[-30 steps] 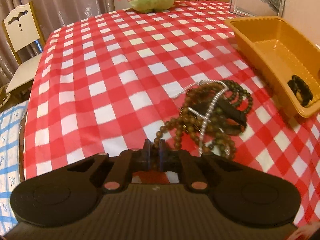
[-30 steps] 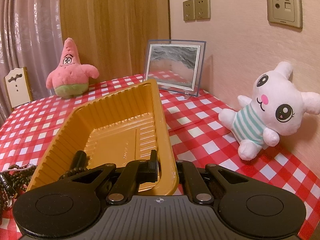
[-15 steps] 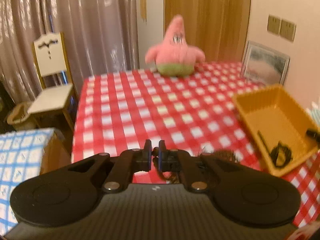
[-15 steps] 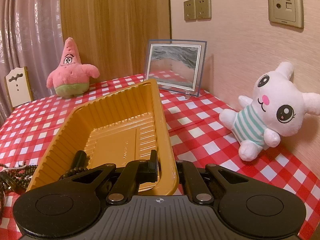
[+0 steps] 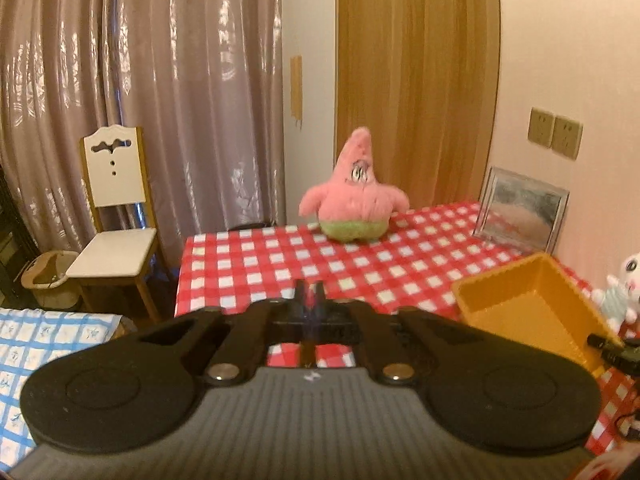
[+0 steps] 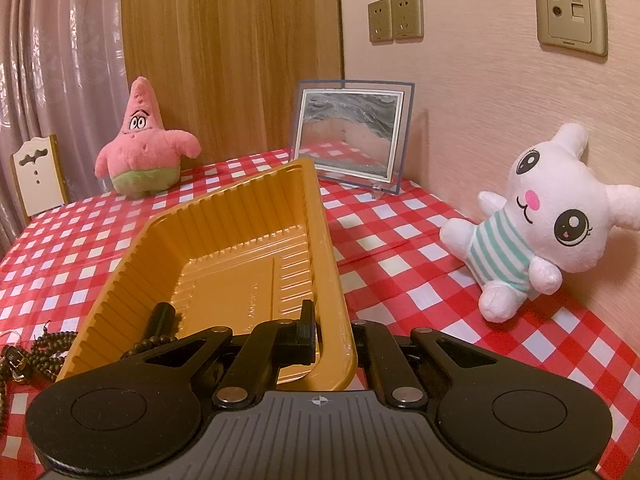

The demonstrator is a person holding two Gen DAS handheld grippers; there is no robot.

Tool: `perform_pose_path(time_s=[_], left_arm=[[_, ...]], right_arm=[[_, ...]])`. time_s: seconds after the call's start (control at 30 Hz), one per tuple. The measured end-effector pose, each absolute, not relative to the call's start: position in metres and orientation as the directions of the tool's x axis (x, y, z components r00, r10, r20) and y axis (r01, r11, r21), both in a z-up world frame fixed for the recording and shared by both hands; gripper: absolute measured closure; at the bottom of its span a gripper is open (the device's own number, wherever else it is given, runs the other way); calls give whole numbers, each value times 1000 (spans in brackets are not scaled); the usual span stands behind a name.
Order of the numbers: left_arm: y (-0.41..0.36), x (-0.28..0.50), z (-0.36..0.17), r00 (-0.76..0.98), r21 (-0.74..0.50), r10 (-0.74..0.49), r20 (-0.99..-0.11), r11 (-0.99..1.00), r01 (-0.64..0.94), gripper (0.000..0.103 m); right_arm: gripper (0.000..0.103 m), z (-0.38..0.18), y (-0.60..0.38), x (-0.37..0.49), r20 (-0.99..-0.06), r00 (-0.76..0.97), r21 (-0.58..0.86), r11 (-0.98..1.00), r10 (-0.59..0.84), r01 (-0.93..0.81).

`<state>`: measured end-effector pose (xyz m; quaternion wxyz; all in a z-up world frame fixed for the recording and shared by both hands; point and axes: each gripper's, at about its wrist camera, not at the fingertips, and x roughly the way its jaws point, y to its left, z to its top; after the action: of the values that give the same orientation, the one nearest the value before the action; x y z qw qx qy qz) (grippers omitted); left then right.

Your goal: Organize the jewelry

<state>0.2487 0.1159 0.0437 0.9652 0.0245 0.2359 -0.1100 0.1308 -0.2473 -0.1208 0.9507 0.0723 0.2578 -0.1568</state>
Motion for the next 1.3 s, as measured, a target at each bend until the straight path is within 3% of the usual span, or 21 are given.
perform_pose_path(time_s=[0.13, 0.27, 0.43, 0.63, 0.83, 1.17, 1.3], left_arm=[[114, 243, 59, 884, 4, -211, -418, 972, 234, 103], [111, 246, 54, 871, 4, -210, -444, 972, 236, 103], [107, 252, 11, 811, -23, -198, -550, 975, 222, 95], [121, 267, -65, 708, -20, -112, -697, 990, 138, 95], [141, 279, -120, 621, 2, -55, -782, 996, 90, 95], [151, 302, -158, 578, 26, -30, -815, 996, 89, 91], [153, 308, -158, 580, 18, -45, -813, 995, 103, 94]], right_arm=[[98, -121, -247, 131, -513, 818, 58, 940, -261, 336], [98, -121, -247, 131, -513, 819, 62, 940, -258, 335], [98, -121, -247, 130, -513, 820, 64, 940, -256, 334], [98, -121, -247, 131, -516, 818, 57, 944, -252, 326], [98, -120, -247, 131, -521, 815, 51, 943, -255, 327], [98, -120, -248, 131, -529, 808, 40, 943, -260, 329], [98, -120, -249, 131, -533, 803, 38, 941, -266, 337]])
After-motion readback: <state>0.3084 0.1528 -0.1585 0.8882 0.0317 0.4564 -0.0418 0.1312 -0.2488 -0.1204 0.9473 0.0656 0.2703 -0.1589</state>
